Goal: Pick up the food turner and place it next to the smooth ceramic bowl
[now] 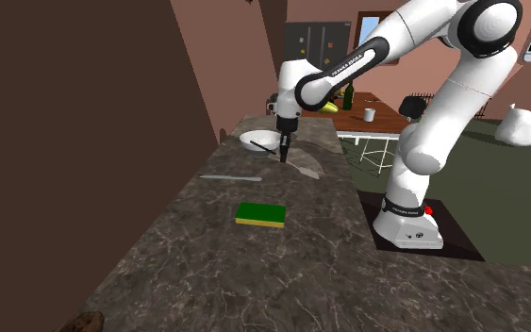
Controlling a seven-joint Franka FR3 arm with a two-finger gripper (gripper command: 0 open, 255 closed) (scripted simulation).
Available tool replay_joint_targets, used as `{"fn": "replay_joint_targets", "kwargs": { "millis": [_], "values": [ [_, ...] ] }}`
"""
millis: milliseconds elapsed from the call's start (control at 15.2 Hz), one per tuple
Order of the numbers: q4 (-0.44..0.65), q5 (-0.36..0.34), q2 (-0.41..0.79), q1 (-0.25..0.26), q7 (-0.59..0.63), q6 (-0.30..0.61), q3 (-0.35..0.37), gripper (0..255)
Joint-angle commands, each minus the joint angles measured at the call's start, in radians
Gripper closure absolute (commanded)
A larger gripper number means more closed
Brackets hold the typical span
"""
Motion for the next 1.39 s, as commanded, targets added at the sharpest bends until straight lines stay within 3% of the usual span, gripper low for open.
{"fn": "replay_joint_targets", "kwargs": {
  "millis": [0, 396, 858, 924, 1254, 1320],
  "values": [
    [-0.017, 0.000, 0.017, 0.000, -0.001, 0.034, 0.000, 255],
    [-0.055, -0.001, 0.072, -0.001, 0.000, 0.128, 0.004, 255],
    [-0.055, -0.001, 0.072, -0.001, 0.000, 0.127, 0.004, 255],
    [-0.055, -0.001, 0.072, -0.001, 0.000, 0.127, 0.004, 0],
    [-0.055, -0.001, 0.072, -0.001, 0.000, 0.127, 0.004, 0],
    [-0.043, 0.000, 0.044, -0.001, -0.001, 0.088, 0.002, 0]
  ]
}}
